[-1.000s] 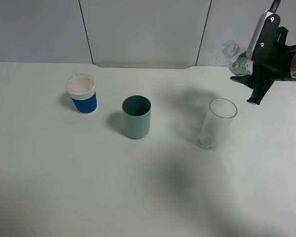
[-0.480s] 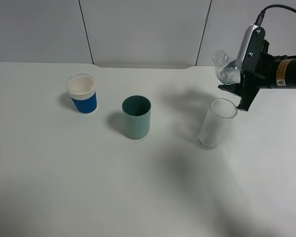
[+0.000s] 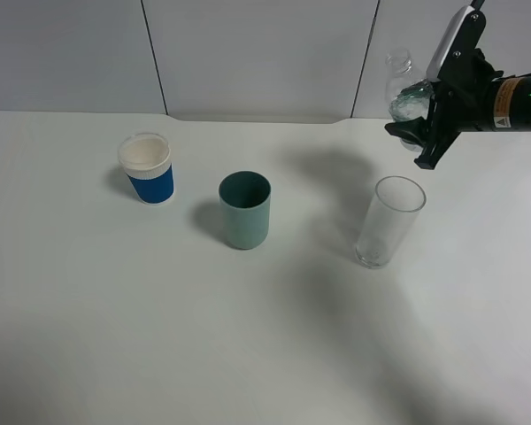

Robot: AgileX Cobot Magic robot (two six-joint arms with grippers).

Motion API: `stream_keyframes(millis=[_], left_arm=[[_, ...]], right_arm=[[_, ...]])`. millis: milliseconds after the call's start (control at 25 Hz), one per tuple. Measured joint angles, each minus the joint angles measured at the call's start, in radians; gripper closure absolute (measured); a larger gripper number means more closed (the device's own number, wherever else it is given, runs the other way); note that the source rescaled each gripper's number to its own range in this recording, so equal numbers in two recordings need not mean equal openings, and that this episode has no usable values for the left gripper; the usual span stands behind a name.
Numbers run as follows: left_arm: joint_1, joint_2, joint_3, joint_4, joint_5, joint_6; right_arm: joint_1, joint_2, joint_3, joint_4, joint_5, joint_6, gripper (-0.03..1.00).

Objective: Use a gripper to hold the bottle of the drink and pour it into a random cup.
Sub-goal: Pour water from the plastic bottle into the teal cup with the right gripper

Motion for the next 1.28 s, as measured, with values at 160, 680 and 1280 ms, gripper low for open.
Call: stream_keyframes(millis=[160, 680, 1280], left_arm=[[0.000, 0.000, 0.000, 0.000, 0.000, 0.000], [0.000, 0.000, 0.000, 0.000, 0.000, 0.000], [0.000, 0.000, 0.000, 0.000, 0.000, 0.000]], right_arm=[[0.041, 0.027, -0.049, -0.057, 0.013, 0.034, 0.97], [0.246, 0.181, -0.288, -0.127, 0.113, 0.027, 0.97], [0.355, 0.261, -0.354, -0.131, 0.122, -0.117, 0.97]])
